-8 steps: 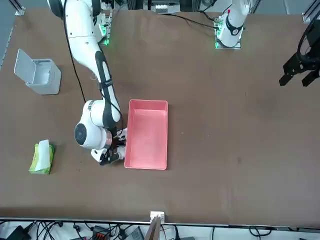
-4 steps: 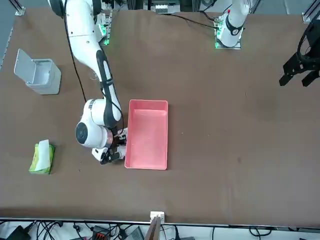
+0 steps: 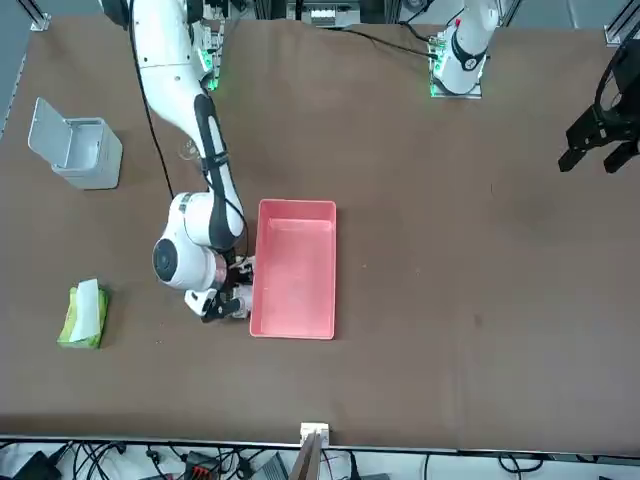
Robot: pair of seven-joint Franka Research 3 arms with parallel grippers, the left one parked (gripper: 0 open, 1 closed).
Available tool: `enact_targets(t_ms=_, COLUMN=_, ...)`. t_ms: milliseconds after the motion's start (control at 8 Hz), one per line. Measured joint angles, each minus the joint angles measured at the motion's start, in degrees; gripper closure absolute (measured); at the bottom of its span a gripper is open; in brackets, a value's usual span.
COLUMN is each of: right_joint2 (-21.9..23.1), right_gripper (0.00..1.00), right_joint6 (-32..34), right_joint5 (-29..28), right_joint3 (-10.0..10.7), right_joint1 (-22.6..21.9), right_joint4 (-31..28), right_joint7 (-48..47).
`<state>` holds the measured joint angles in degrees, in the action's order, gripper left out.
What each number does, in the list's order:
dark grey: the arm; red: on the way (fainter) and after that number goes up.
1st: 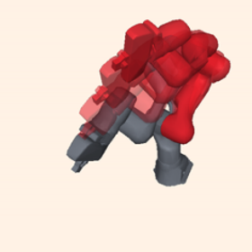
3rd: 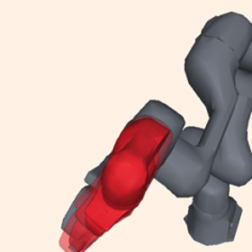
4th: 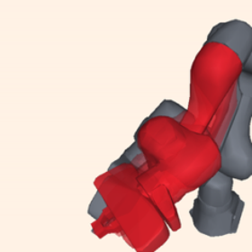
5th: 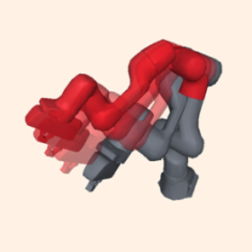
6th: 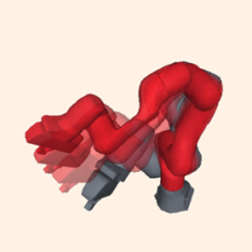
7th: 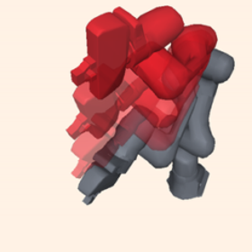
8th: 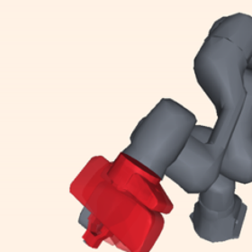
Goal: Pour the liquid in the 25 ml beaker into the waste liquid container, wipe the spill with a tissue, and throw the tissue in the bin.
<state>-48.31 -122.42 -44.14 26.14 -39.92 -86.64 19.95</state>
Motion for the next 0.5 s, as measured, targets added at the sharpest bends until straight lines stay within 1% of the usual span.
enact_targets(t_ms=500, right_joint2=1.8, right_gripper=0.98, right_joint6=-0.1, right_joint5=0.0, right_joint3=0.6, right_joint1=-1.6, right_joint4=-3.4, right_joint7=0.0)
